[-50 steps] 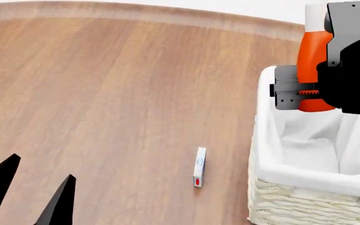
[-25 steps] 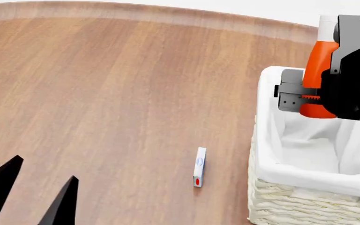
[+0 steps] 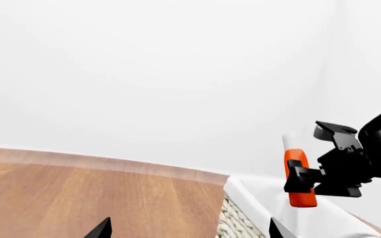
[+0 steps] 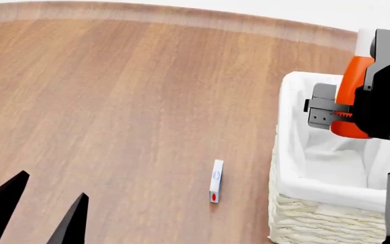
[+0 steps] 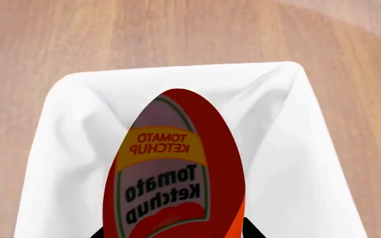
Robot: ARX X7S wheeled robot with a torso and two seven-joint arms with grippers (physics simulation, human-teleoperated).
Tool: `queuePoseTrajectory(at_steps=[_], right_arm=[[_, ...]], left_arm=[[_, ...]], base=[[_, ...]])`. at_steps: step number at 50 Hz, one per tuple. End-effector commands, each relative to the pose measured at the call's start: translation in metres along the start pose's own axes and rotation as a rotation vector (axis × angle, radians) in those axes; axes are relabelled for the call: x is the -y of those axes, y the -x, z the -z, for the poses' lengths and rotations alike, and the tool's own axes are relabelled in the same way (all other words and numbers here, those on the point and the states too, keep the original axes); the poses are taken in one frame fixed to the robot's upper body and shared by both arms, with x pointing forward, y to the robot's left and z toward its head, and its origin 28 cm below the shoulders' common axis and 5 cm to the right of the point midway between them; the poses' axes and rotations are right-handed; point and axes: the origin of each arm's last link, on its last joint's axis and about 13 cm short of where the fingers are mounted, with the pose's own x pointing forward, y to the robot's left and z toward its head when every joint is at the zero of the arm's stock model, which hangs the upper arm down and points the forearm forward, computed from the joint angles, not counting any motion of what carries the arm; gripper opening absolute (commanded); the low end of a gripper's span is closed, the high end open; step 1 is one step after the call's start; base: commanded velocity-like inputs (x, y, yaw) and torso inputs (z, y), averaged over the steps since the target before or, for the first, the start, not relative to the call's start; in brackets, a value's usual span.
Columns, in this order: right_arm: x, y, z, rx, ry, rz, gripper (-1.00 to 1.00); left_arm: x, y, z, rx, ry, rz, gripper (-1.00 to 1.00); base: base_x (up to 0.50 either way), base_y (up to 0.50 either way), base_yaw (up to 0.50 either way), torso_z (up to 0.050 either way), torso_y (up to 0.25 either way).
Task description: Pick up the ketchup, and put it in the basket.
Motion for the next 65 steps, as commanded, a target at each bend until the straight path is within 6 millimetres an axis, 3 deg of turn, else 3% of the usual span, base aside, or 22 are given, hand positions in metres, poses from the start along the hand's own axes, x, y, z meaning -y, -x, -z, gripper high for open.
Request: queuePoseTrajectory(at_steps=[1, 65], right_arm=[[0.0, -0.009, 0.007, 0.002, -0.016, -0.013, -1.0], [-0.002, -0.034, 0.039, -0.027, -0.029, -0.008, -1.0]], left_arm=[[-0.01, -0.006, 0.01, 0.018, -0.037, -0.025, 1.0], [-0.013, -0.008, 0.022, -0.034, -0.028, -0.032, 1.0]], base=[[0.0, 0.0, 0.0, 0.0, 0.0], [0.0, 0.0, 0.0, 0.0, 0.0]])
